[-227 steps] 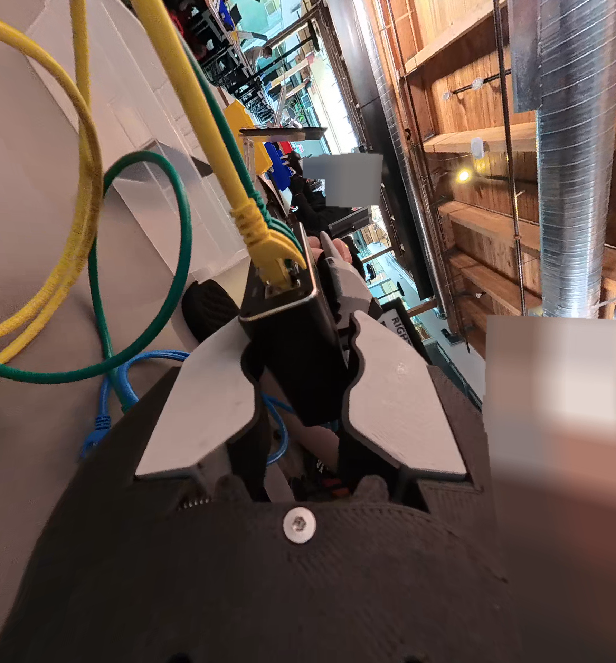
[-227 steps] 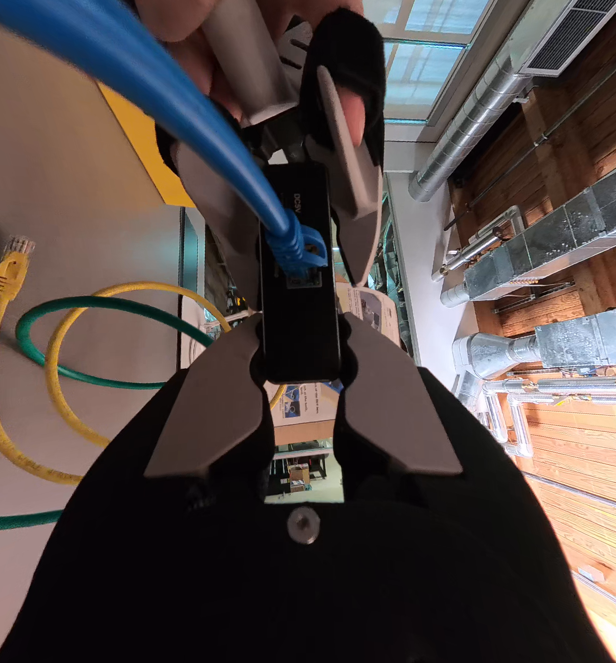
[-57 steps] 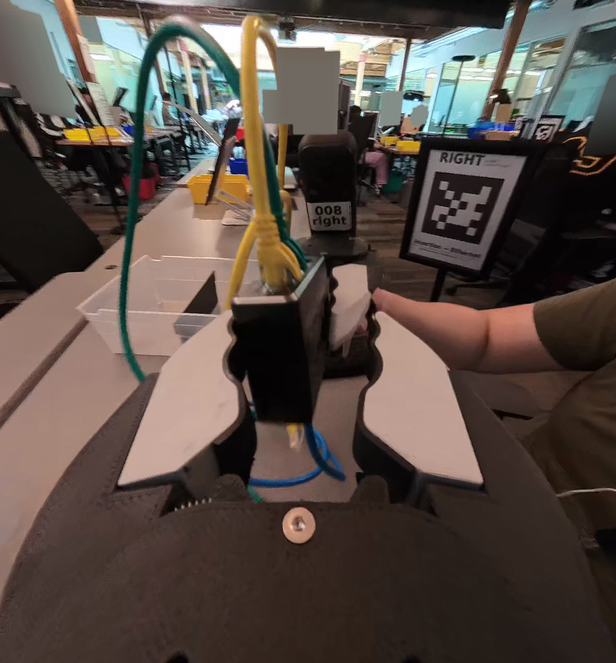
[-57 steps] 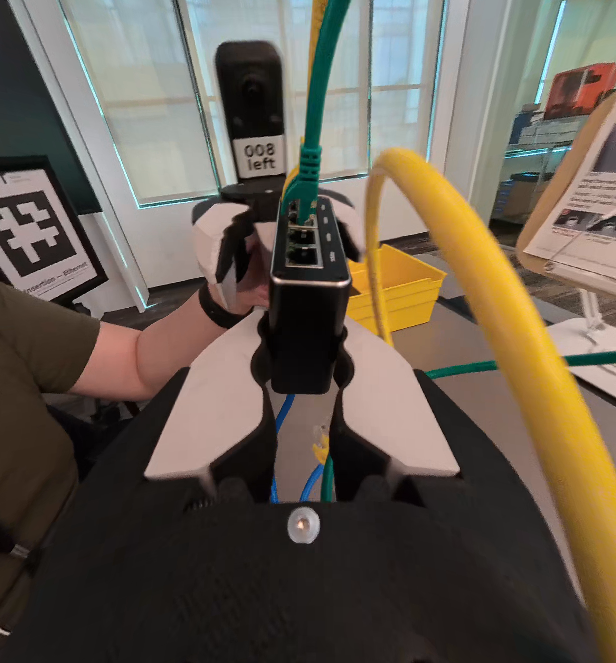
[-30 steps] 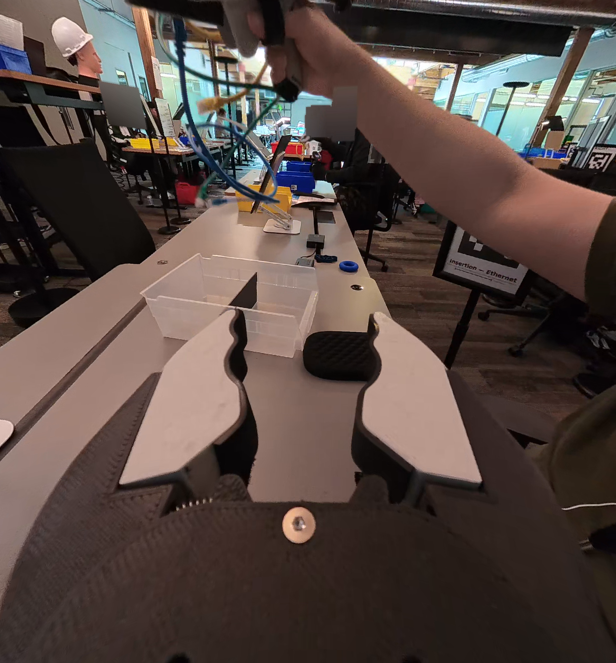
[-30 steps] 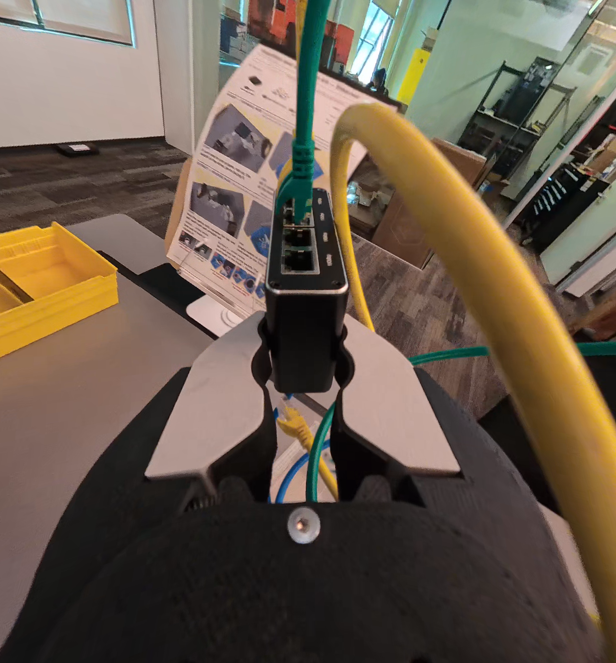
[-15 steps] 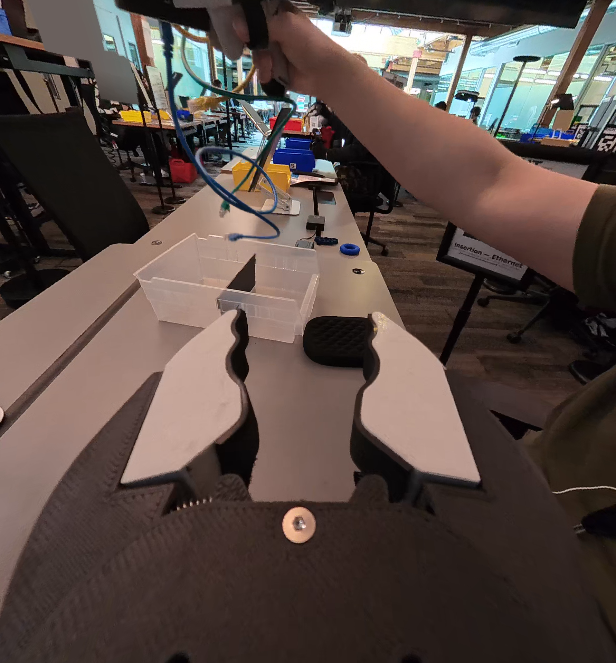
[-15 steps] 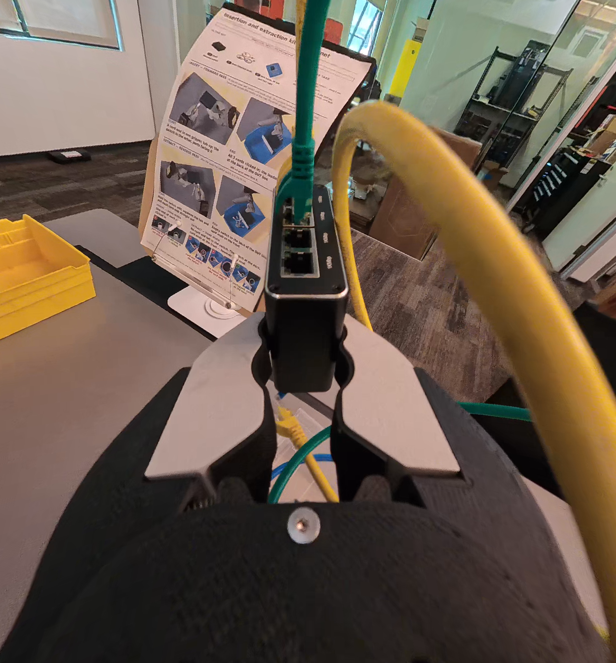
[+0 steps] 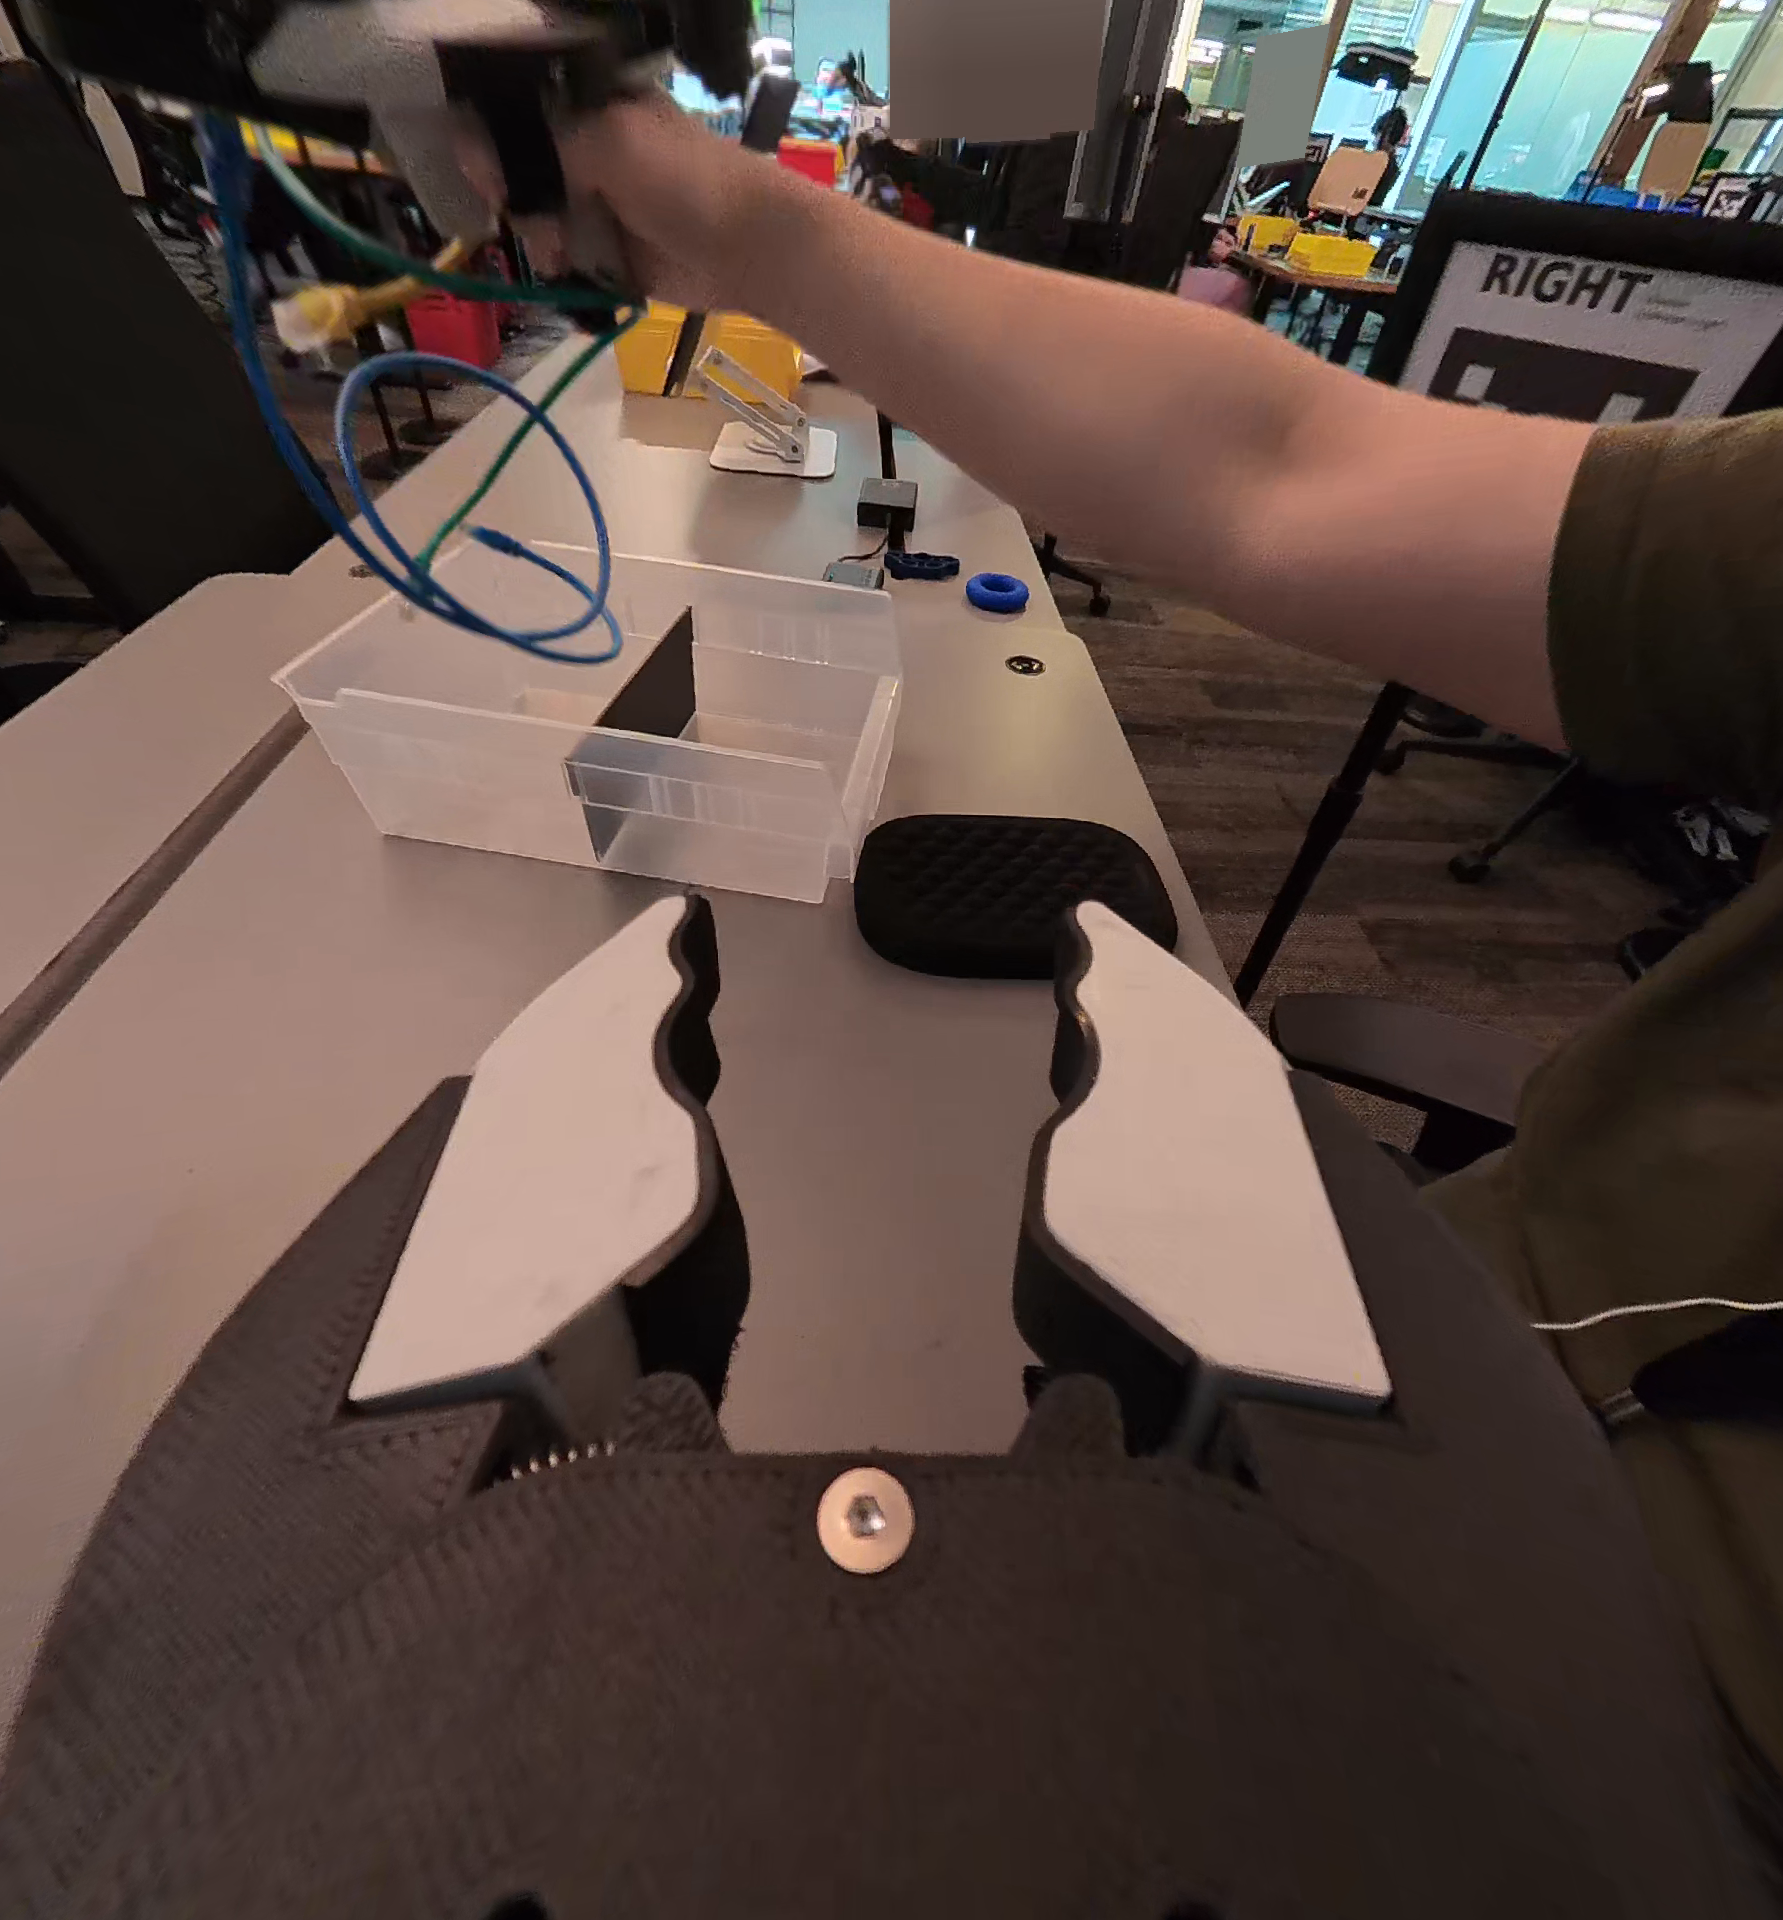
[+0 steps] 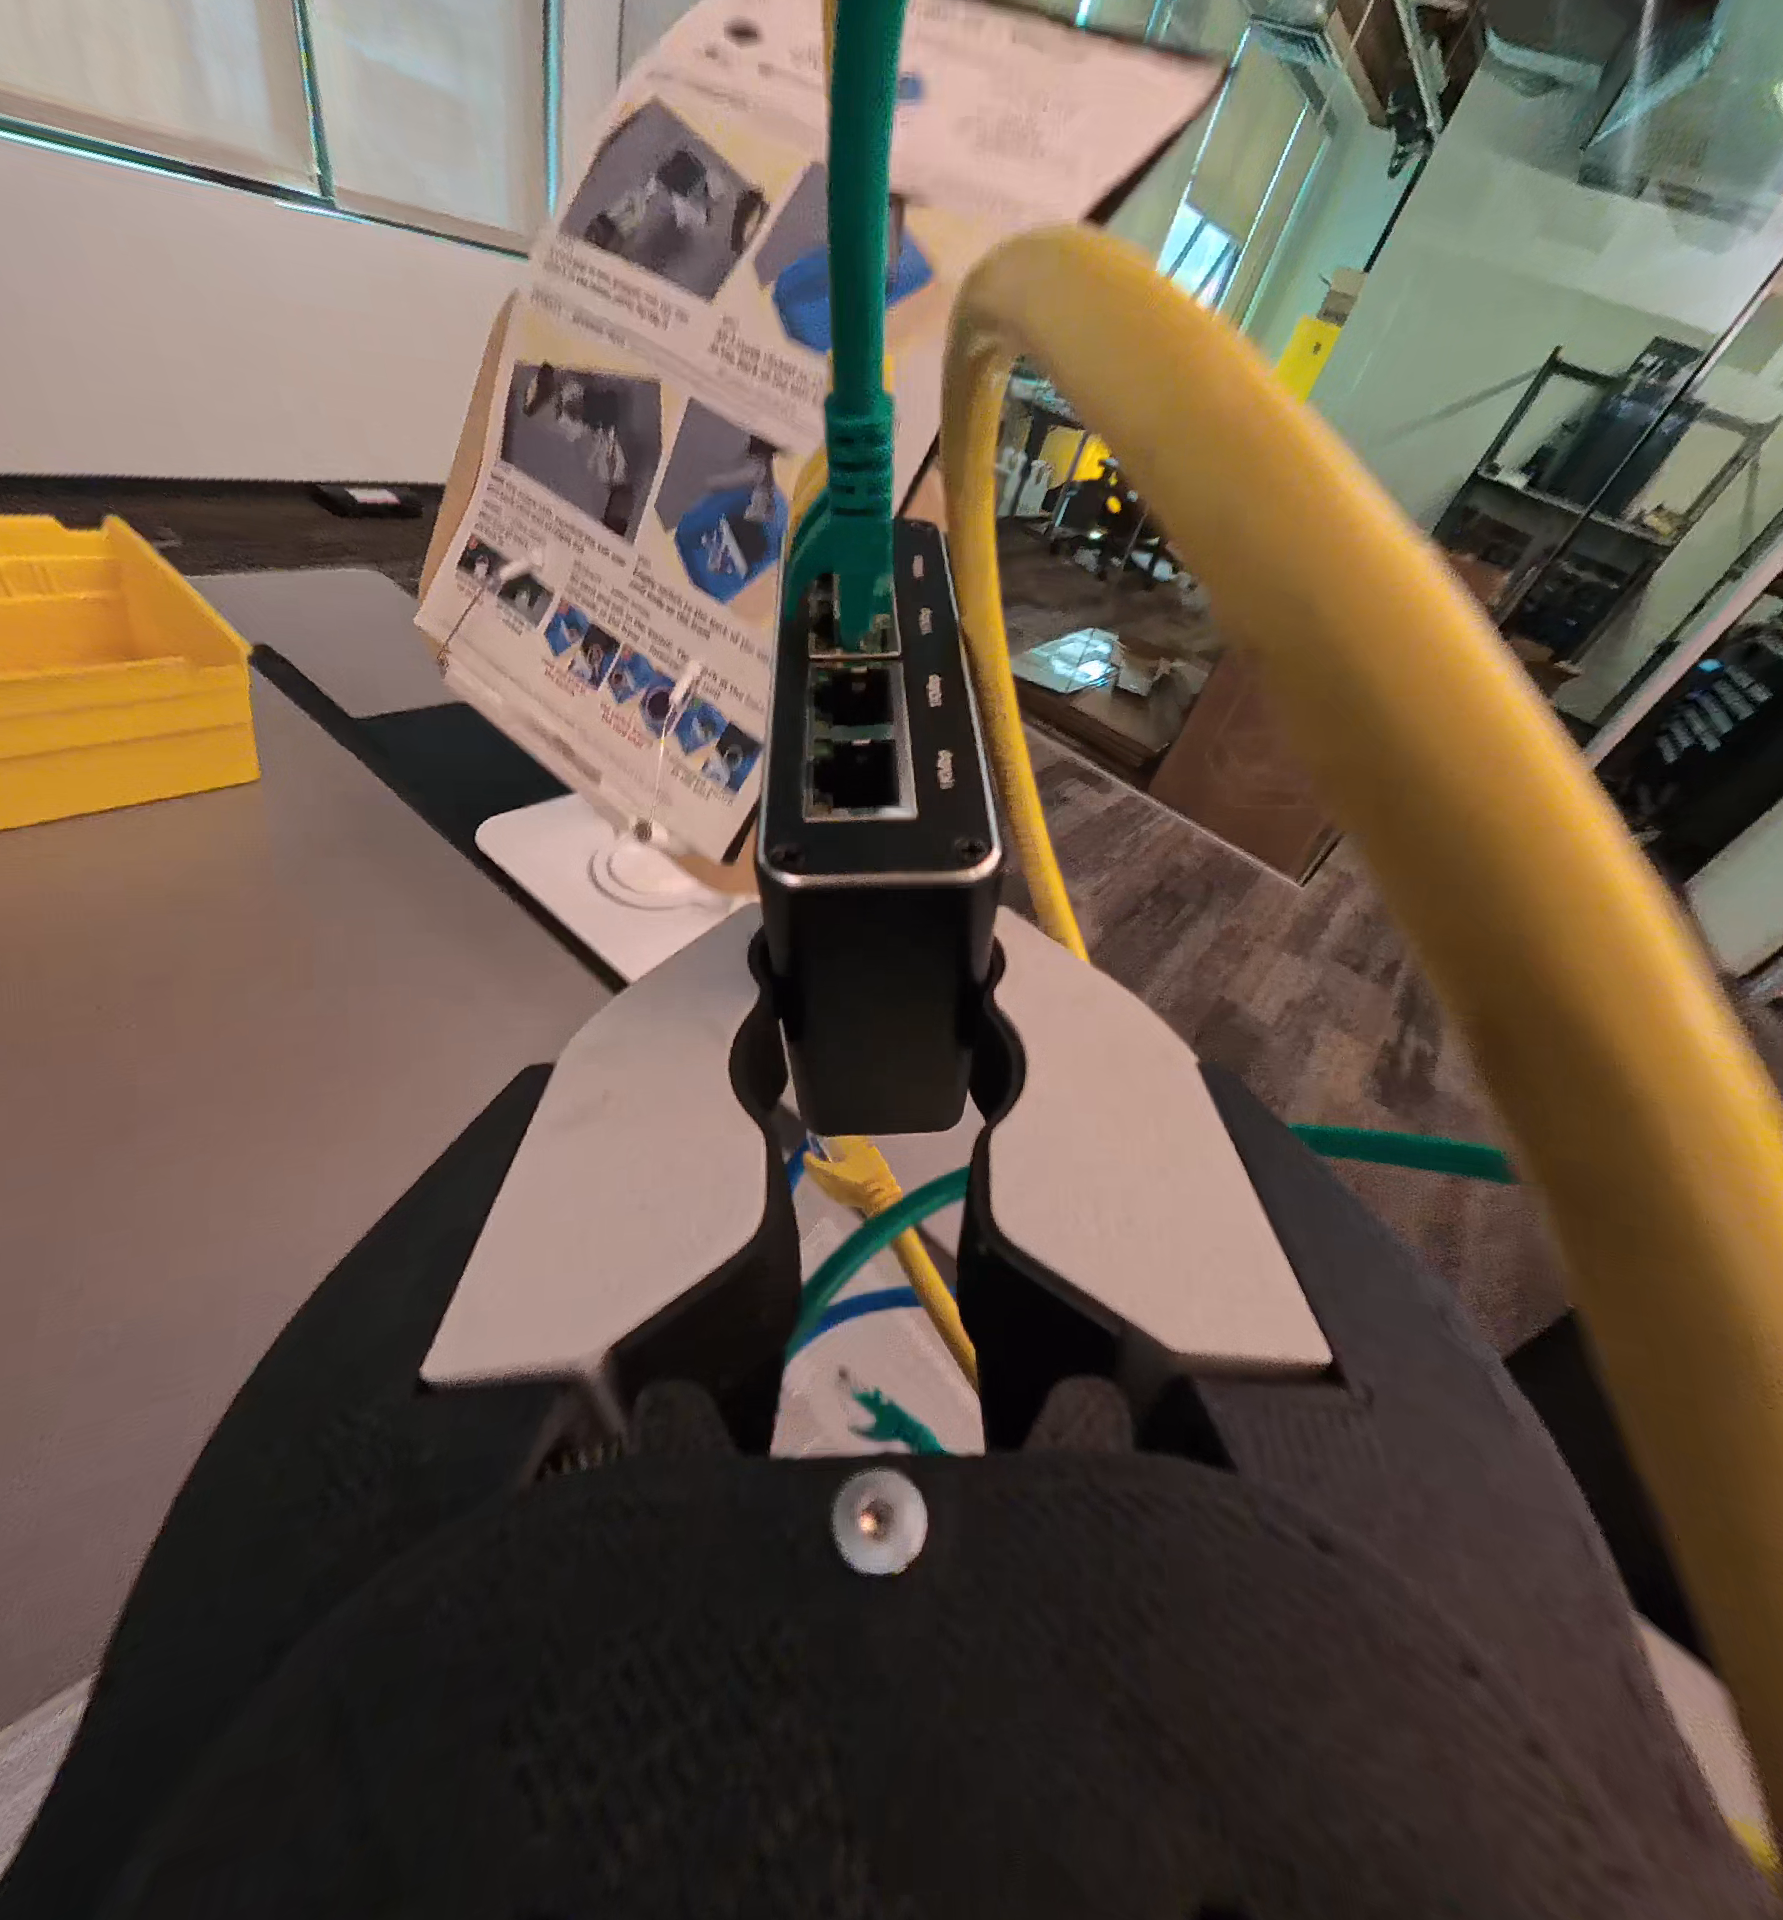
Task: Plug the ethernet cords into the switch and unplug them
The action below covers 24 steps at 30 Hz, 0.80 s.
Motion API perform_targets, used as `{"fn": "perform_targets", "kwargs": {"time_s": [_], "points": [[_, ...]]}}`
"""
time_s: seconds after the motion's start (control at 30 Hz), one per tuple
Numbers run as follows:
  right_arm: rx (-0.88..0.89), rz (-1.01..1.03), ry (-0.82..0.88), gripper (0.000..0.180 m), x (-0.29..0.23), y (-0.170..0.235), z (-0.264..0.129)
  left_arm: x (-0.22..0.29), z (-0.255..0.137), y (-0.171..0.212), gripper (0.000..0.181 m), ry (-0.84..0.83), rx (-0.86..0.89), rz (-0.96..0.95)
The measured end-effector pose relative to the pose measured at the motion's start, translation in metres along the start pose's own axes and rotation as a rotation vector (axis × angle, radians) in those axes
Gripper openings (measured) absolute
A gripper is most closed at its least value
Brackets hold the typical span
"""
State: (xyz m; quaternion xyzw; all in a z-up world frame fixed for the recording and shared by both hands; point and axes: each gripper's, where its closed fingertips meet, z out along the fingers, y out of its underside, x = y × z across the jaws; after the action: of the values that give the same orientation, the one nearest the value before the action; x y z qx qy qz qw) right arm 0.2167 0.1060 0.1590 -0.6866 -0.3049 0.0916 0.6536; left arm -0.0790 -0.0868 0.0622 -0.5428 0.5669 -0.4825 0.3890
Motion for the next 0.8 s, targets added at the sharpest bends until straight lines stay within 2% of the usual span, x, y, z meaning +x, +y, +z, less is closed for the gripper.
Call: {"fn": "perform_targets", "kwargs": {"time_s": [0.2, 0.3, 0.53, 0.7, 0.8], "points": [[-0.173, 0.108, -0.091, 0.032, -0.017, 0.104, -0.003, 0.0, 0.009, 0.008, 0.062, 0.016, -0.028, -0.009], [-0.296, 0.1, -0.159, 0.033, -0.029, 0.136, -0.007, 0.002, 0.013, 0.011, 0.062, 0.029, -0.036, -0.014], [-0.401, 0.076, -0.229, 0.033, -0.032, 0.136, -0.003, 0.003, 0.022, 0.022, 0.062, 0.045, -0.085, -0.019], [-0.332, 0.018, -0.221, 0.033, -0.03, 0.109, 0.002, 0.002, 0.025, 0.025, 0.062, 0.054, -0.094, -0.031], [-0.455, -0.013, -0.195, 0.033, -0.023, 0.111, 0.0, 0.002, 0.027, 0.028, 0.062, 0.06, -0.099, -0.038]]}}
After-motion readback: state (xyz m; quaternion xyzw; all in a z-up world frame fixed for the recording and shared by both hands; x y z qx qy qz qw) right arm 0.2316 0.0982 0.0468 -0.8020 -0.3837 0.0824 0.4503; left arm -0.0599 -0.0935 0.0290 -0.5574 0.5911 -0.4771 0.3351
